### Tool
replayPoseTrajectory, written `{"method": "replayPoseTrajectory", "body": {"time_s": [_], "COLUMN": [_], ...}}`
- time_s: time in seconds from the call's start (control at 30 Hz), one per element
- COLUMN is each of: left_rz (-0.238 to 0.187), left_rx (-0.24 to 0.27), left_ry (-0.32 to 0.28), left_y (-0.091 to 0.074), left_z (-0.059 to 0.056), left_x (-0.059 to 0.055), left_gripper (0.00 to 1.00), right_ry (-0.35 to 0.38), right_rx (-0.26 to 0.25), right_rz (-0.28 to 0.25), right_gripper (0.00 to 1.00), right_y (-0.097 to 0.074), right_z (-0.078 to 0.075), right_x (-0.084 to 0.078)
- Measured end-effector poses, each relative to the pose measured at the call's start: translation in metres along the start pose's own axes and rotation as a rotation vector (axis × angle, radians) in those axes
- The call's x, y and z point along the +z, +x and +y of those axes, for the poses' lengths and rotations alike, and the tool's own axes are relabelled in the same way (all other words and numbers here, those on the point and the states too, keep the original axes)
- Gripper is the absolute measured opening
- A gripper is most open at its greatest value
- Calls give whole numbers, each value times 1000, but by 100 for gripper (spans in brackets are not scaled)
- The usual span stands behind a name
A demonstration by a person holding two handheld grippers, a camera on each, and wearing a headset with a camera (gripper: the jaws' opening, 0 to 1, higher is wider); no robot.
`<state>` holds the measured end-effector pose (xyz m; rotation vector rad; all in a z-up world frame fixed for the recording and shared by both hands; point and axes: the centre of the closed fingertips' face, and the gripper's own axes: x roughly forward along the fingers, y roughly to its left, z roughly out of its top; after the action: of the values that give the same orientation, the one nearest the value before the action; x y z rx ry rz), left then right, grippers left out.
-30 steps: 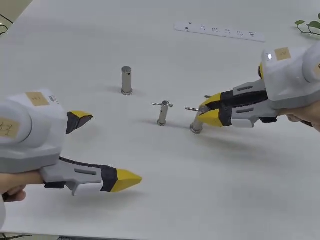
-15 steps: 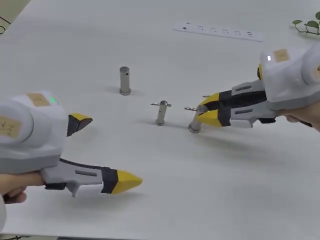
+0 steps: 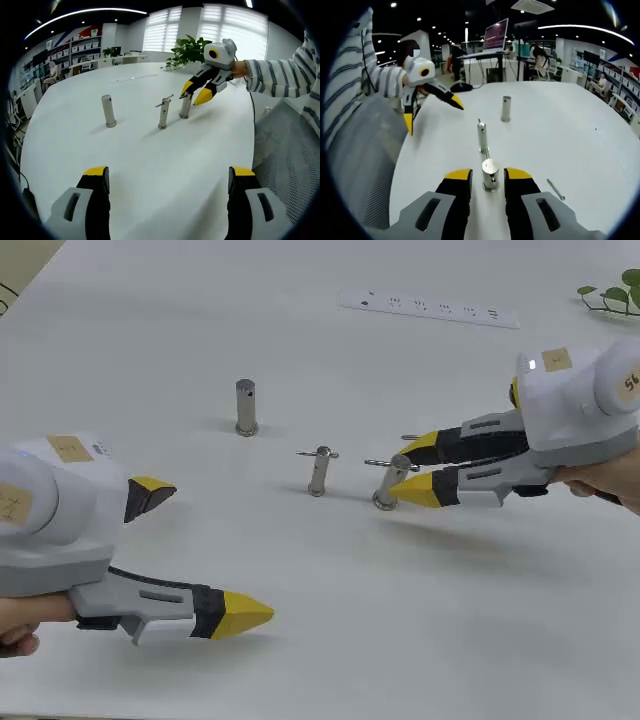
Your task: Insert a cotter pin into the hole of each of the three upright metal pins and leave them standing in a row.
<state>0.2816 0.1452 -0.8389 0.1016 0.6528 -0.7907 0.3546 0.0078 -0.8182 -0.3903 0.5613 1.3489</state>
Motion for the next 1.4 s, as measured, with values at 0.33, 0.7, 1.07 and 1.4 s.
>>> {"method": "replayPoseTrajectory", "body": {"time_s": [0.33, 0.7, 1.07, 1.4], "left_rz": [-16, 18, 22, 17], "left_rx": [-9, -21, 10, 59], "left_ry": [6, 38, 34, 36], "left_y": [-1, 0, 1, 4], "left_z": [1, 15, 29, 42], "left_x": [10, 11, 12, 15], "left_gripper": [99, 98, 95, 93], "right_ry": [127, 184, 294, 389], "right_rx": [-34, -89, -187, -230], "right_rz": [-128, -159, -183, -171], "right_gripper": [40, 62, 84, 100], "right_y": [-15, -42, -69, -72], "right_z": [11, 33, 49, 57], "right_x": [5, 1, -14, -26]}}
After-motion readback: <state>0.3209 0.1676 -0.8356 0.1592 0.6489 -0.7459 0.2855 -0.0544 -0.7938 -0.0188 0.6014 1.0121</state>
